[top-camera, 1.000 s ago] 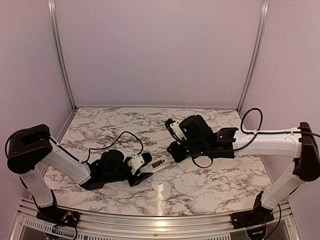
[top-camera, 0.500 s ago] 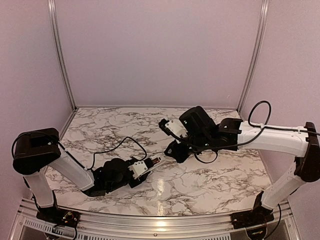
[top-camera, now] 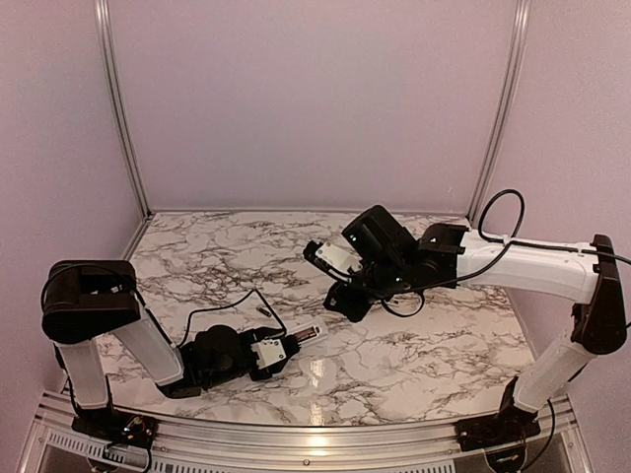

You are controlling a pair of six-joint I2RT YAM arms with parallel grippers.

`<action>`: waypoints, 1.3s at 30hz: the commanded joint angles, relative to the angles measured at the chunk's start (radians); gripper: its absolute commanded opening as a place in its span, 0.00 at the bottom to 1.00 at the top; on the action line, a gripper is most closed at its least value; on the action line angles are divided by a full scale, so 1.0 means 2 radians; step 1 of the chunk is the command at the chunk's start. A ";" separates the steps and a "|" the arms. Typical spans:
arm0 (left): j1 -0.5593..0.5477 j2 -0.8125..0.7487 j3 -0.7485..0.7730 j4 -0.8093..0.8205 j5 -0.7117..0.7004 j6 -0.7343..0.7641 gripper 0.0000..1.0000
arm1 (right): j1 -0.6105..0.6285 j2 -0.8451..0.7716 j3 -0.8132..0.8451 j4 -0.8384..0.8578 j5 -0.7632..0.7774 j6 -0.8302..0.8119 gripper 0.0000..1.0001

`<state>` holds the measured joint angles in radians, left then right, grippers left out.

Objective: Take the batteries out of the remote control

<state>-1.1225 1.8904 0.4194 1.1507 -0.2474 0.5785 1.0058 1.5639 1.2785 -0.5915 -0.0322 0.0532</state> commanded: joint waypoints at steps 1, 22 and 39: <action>-0.003 0.008 0.014 0.024 0.025 0.012 0.00 | 0.001 -0.005 0.024 -0.034 -0.015 -0.007 0.00; -0.003 -0.008 -0.016 0.038 0.045 0.056 0.00 | 0.002 -0.008 0.037 -0.081 -0.091 0.041 0.00; -0.003 -0.006 -0.015 0.035 0.041 0.061 0.00 | 0.003 0.067 0.073 -0.115 -0.083 0.059 0.00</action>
<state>-1.1252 1.8957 0.3897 1.1900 -0.1589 0.6937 1.0058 1.6691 1.3682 -0.7868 -0.2081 0.1547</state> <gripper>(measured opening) 0.514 0.110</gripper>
